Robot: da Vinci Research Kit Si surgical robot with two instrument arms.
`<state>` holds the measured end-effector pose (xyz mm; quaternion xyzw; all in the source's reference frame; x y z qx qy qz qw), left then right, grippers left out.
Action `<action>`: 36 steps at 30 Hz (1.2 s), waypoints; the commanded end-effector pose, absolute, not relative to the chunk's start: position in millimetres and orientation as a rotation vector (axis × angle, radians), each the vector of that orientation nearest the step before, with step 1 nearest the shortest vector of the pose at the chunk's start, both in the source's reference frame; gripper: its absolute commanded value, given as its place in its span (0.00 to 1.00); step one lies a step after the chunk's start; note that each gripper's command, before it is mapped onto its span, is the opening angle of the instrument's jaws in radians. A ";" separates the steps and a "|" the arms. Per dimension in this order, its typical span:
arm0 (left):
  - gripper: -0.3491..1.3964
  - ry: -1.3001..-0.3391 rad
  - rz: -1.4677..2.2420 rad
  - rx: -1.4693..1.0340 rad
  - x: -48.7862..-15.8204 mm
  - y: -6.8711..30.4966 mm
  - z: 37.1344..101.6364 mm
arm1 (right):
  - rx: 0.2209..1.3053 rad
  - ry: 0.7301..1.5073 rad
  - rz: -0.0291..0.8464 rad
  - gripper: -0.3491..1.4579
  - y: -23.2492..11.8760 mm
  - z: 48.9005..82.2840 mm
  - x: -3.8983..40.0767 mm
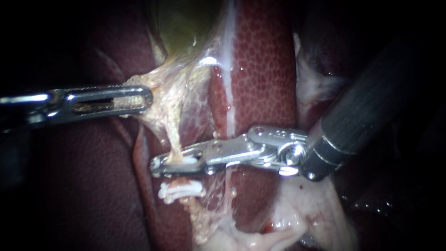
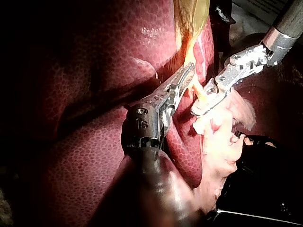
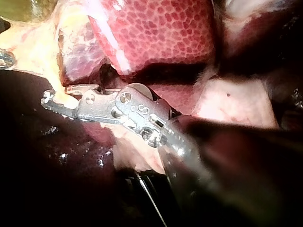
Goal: Going back third clip left tube
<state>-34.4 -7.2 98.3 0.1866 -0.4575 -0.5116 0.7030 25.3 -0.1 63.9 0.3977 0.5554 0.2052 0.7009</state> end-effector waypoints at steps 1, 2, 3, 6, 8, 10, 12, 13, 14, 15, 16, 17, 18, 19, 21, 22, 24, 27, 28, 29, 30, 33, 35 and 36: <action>0.00 -1.018 -1.138 0.415 -34.3 -7.2 98.3 | 0.886 1.237 0.457 0.00 -0.1 63.8 25.3; 0.00 -1.018 -1.138 0.415 -34.4 -7.2 98.3 | 0.886 1.237 0.456 0.00 -0.1 63.8 25.3; 0.00 -1.018 -1.138 0.415 -34.4 -7.2 98.3 | 0.886 1.237 0.456 0.00 -0.1 63.8 25.3; 0.00 -1.018 -1.138 0.415 -34.3 -7.2 98.3 | 0.886 1.237 0.456 0.00 -0.1 63.8 25.3; 0.00 -1.018 -1.138 0.415 -34.3 -7.2 98.3 | 0.886 1.237 0.456 0.00 -0.1 63.8 25.3; 0.00 -1.018 -1.138 0.415 -34.3 -7.2 98.3 | 0.886 1.237 0.456 0.00 -0.1 63.8 25.3; 0.00 -1.018 -1.138 0.415 -34.3 -7.2 98.3 | 0.886 1.237 0.456 0.00 -0.2 63.8 25.2; 0.00 -1.018 -1.138 0.415 -34.3 -7.2 98.3 | 0.886 1.237 0.456 0.00 -0.1 63.8 25.2; 0.00 -1.018 -1.138 0.415 -34.3 -7.2 98.3 | 0.886 1.237 0.458 0.09 0.0 63.8 25.2; 0.00 -1.018 -1.138 0.415 -34.3 -7.2 98.3 | 0.884 1.236 0.460 0.18 0.1 63.8 25.2; 0.00 -1.018 -1.138 0.415 -34.3 -7.2 98.3 | 0.881 1.239 0.465 0.29 0.3 63.8 25.2; 0.00 -1.018 -1.138 0.415 -34.3 -7.2 98.3 | 0.868 1.243 0.478 0.37 0.4 63.7 25.2; 0.00 -1.018 -1.138 0.415 -34.3 -7.2 98.3 | 0.843 1.247 0.485 0.43 0.5 63.7 25.2; 0.00 -1.018 -1.138 0.415 -34.3 -7.2 98.3 | 0.812 1.258 0.500 0.47 0.8 63.6 25.2; 0.00 -1.018 -1.138 0.415 -34.3 -7.2 98.3 | 0.788 1.268 0.505 0.50 1.2 63.6 25.1; 0.00 -1.018 -1.138 0.415 -34.3 -7.2 98.3 | 0.781 1.271 0.508 0.51 1.4 63.5 24.9; 0.00 -1.018 -1.138 0.415 -34.3 -7.2 98.3 | 0.765 1.274 0.503 0.52 1.7 63.5 24.6; 0.00 -1.018 -1.138 0.416 -34.3 -7.2 98.3 | 0.753 1.274 0.502 0.52 1.9 63.5 23.8; 0.00 -1.018 -1.138 0.416 -34.3 -7.2 98.3 | 0.750 1.275 0.496 0.52 1.9 63.5 23.4; 0.00 -1.018 -1.138 0.416 -34.3 -7.2 98.3 | 0.748 1.277 0.490 0.52 1.9 63.5 22.9; 0.00 -1.018 -1.138 0.416 -34.3 -7.2 98.3 | 0.747 1.277 0.491 0.52 1.9 63.4 22.5; 0.00 -1.018 -1.138 0.416 -34.2 -7.2 98.3 | 0.746 1.278 0.484 0.52 1.9 63.3 20.8; 0.00 -1.018 -1.138 0.416 -34.2 -7.2 98.3 | 0.734 1.279 0.479 0.52 2.0 63.1 19.3; 0.00 -1.018 -1.138 0.416 -34.2 -7.2 98.3 | 0.726 1.279 0.478 0.52 2.1 62.9 18.5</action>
